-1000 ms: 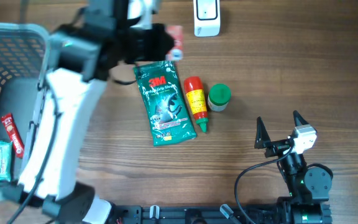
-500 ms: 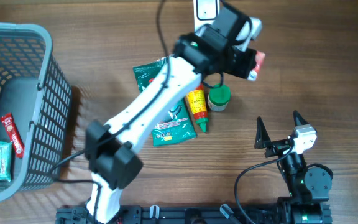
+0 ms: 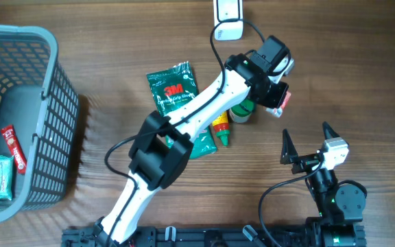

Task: Scan the item barcode
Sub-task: 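Carry red-white box out and place it right of green-lid jar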

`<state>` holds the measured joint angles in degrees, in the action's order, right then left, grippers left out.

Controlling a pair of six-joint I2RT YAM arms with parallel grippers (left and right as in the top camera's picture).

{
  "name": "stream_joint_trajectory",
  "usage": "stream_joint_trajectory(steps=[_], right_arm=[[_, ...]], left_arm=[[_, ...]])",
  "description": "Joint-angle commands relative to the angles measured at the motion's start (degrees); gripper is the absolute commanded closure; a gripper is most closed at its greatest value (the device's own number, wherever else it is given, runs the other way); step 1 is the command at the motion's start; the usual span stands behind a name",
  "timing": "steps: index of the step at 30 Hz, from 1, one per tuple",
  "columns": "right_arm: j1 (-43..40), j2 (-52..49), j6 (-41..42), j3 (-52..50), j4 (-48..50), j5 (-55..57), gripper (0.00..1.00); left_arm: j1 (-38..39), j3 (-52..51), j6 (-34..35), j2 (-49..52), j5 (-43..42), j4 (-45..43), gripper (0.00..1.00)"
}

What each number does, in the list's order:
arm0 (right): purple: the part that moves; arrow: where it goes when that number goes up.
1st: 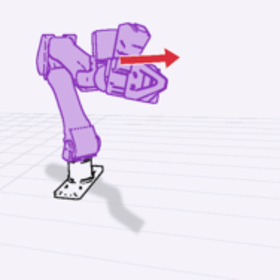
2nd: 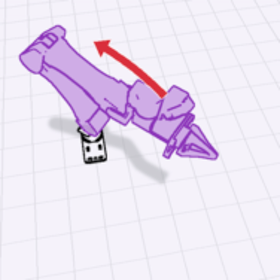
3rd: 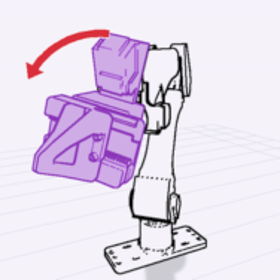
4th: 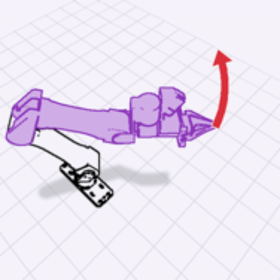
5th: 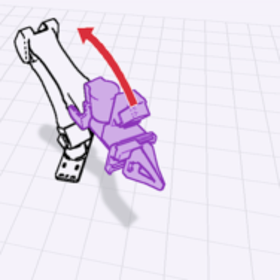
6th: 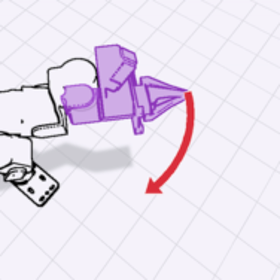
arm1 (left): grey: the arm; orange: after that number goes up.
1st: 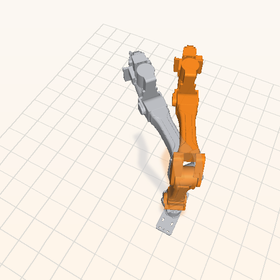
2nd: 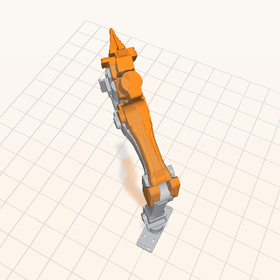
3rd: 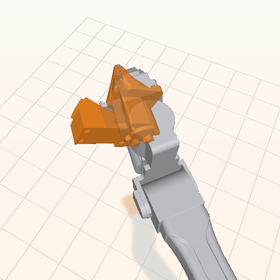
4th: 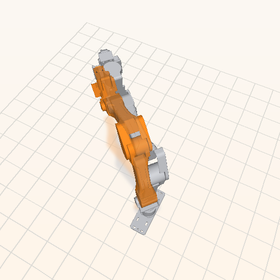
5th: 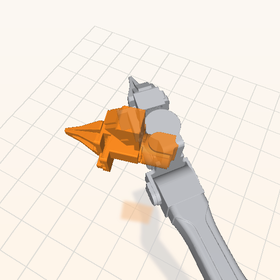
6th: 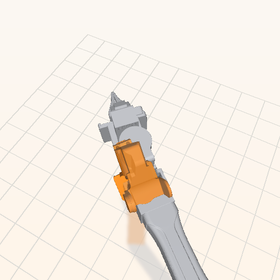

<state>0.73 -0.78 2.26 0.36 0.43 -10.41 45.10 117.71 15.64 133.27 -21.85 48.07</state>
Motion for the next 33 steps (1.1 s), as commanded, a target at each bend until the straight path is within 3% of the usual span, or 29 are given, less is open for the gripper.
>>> stream_joint_trajectory(steps=[1,5,9,15,19,25,33], right_arm=[[0.6,0.5,-0.7,-0.1,0.3,0.5,0.01],[0.6,0.5,-0.7,-0.1,0.3,0.5,0.0],[0.6,0.5,-0.7,-0.1,0.3,0.5,0.0],[0.6,0.5,-0.7,-0.1,0.3,0.5,0.0],[0.6,0.5,-0.7,-0.1,0.3,0.5,0.0],[0.6,0.5,-0.7,-0.1,0.3,0.5,0.0],[0.6,0.5,-0.7,-0.1,0.3,0.5,0.0]], left_arm=[[0.1,0.4,0.3,2.5,-1.2,2.9,0.96],[0.0,0.2,1.0,3.5,-0.5,6.1,0.96],[0.0,0.2,4.9,3.6,11.0,10.8,0.96],[-1.3,0.2,7.5,3.6,19.0,12.7,0.96],[-1.7,0.2,12.2,3.6,14.3,12.7,0.96],[1.5,0.3,11.8,3.5,13.1,12.7,0.53],[0.7,3.0,11.8,-5.2,14.1,12.9,0.42]])
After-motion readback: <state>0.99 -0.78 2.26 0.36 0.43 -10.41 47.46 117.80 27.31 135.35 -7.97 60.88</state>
